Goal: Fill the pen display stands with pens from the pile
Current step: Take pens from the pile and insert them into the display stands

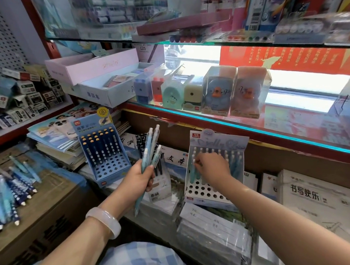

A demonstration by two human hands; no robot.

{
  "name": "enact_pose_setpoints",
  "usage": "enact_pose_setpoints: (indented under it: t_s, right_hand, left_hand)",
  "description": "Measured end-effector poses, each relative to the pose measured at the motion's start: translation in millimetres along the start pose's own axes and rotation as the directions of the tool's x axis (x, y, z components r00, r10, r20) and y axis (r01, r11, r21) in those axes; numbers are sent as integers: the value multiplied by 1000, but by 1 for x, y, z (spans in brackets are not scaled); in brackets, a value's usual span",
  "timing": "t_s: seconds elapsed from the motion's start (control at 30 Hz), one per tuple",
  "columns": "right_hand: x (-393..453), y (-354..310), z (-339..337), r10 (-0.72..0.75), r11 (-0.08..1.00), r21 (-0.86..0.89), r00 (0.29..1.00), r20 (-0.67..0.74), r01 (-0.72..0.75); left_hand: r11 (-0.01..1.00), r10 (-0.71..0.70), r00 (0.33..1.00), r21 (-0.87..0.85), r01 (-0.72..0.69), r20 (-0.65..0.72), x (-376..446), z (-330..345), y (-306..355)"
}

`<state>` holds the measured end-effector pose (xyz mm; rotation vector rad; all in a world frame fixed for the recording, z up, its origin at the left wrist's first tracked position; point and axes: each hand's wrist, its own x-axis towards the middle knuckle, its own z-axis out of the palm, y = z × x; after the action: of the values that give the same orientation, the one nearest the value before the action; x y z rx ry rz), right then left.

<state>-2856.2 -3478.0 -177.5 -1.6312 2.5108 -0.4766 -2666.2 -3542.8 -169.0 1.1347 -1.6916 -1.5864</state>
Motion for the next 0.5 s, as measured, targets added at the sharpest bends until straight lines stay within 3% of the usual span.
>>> enact_pose_setpoints:
  t_s: [0.13,0.2,0.3,0.4,0.5]
  right_hand:
    - [2,-8,-1,48,994,-98,997,53,-43]
    - [3,-10,-3,93,995,-43,994,56,-91]
    - [-2,-14,-12,83,960,271,996,-21,-75]
    - [-13,-26,-27,-75,750,662,992,97,-8]
    - [-19,-32,-32,-110,581,812,983,147,-56]
  left_hand:
    - [999,29,1000,16,-29,11,-2,4,4]
    - [999,48,998,3,-48,31,-4,6,7]
    - [998,66,996,-24,-65,61,-8,8,10]
    - [996,75,993,-45,-71,93,-12,14,13]
    - [995,76,990,-69,-69,116,-15,20,17]
